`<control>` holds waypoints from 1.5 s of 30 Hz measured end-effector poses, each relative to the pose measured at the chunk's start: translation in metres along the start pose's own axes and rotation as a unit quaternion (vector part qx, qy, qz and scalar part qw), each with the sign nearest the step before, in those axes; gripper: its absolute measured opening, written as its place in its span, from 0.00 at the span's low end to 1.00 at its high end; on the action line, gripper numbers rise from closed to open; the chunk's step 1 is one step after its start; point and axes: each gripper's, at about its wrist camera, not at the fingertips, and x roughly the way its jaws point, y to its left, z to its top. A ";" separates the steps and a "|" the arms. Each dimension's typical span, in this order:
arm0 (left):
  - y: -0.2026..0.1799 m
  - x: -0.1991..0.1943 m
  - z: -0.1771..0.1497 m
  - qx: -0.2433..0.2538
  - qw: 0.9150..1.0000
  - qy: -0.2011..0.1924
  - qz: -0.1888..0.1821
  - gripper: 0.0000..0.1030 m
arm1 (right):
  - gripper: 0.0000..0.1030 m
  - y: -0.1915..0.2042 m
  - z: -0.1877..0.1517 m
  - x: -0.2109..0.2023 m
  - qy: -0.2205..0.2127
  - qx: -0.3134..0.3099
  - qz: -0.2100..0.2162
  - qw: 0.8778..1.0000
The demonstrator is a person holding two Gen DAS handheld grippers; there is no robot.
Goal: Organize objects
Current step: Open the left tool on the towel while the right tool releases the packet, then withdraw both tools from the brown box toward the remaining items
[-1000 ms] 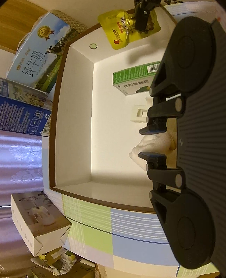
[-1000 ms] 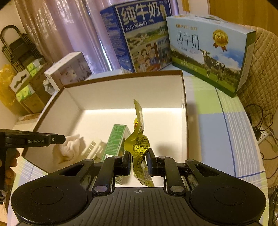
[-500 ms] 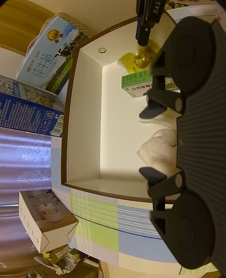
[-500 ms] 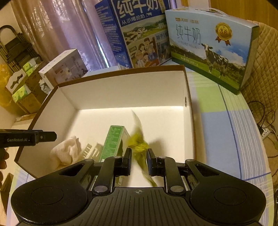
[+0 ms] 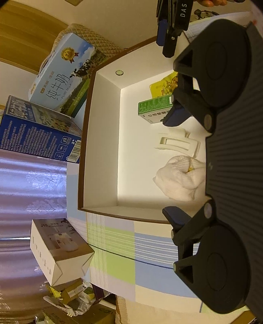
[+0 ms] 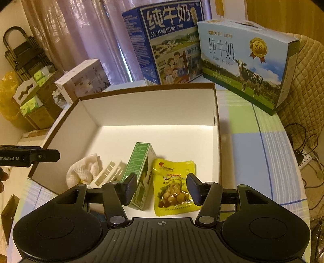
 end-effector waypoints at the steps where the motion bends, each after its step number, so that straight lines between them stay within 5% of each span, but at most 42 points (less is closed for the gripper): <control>1: 0.000 -0.004 -0.002 -0.002 1.000 -0.001 -0.002 0.81 | 0.50 0.000 -0.001 -0.003 -0.002 0.001 0.000 1.000; 29: -0.009 -0.060 -0.055 -0.037 0.999 -0.001 -0.016 0.81 | 0.51 0.015 -0.043 -0.077 -0.028 0.011 0.009 1.000; 45: -0.011 -0.060 -0.112 -0.044 0.999 0.028 -0.013 0.81 | 0.51 -0.012 -0.099 -0.112 -0.009 0.042 -0.035 0.998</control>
